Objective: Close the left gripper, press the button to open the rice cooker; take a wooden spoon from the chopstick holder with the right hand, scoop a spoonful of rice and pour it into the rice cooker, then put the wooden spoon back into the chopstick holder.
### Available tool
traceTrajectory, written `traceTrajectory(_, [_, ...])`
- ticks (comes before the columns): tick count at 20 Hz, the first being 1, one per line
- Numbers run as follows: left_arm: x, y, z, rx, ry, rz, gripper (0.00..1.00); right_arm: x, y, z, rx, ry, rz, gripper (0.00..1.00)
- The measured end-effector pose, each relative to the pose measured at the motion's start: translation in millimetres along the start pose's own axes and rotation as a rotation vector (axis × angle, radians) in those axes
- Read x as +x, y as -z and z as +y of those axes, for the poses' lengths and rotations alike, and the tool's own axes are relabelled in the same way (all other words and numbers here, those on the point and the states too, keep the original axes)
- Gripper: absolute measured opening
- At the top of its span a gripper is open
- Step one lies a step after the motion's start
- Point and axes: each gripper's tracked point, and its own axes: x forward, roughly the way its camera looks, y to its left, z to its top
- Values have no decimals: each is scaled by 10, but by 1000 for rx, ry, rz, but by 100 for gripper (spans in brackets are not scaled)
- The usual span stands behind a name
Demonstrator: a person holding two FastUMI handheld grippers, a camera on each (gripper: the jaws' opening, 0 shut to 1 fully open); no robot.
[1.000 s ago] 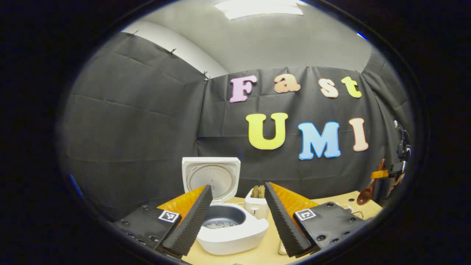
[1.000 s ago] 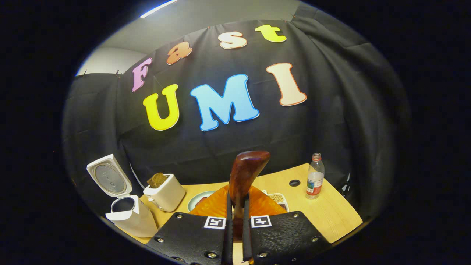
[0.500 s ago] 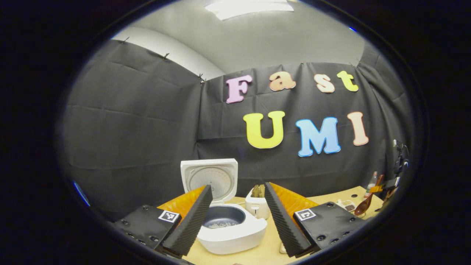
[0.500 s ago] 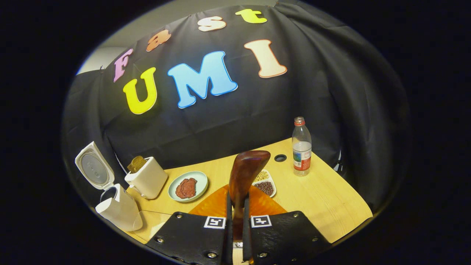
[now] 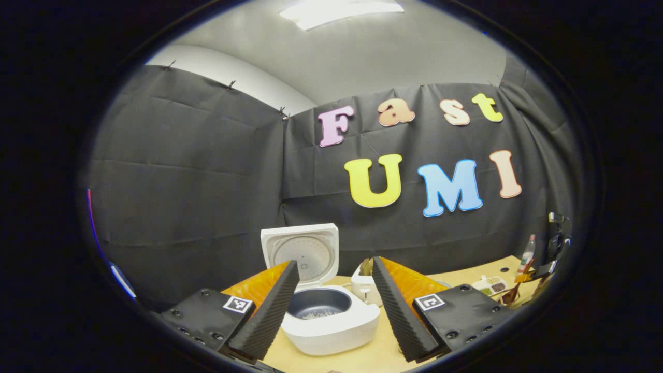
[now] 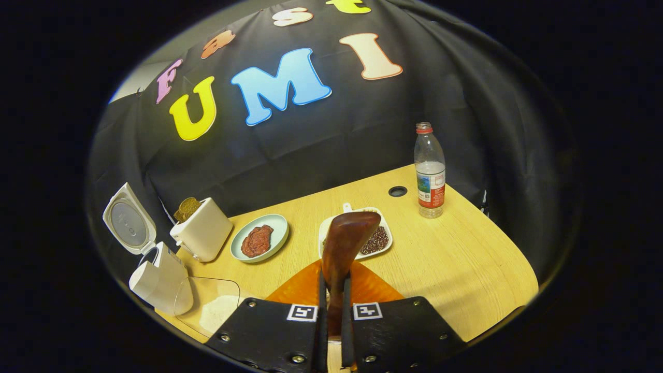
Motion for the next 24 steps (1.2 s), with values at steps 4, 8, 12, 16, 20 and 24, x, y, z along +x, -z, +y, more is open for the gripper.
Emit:
traceTrajectory(4, [-20, -22, -96, -2, 7, -2, 100, 4, 92, -53, -4, -9, 30, 13])
traceTrajectory(8, [-25, -40, -208, -10, 23, -4, 100, -89, -85, -101, -14, -19, -19, 29])
traceTrajectory(12, [14, -54, -356, -21, 49, -13, 100, -259, -315, -251, -71, 34, -73, 100])
traceTrajectory(16, [95, -88, -493, -45, 83, -27, 100, -538, -676, -286, -177, 84, -172, 100])
traceTrajectory(20, [230, -61, -472, -41, 98, -28, 99, -885, -1093, -54, -247, 92, -276, 100])
traceTrajectory(24, [443, 40, -339, -63, 103, 1, 95, -1168, -1298, 267, -252, 77, -337, 99])
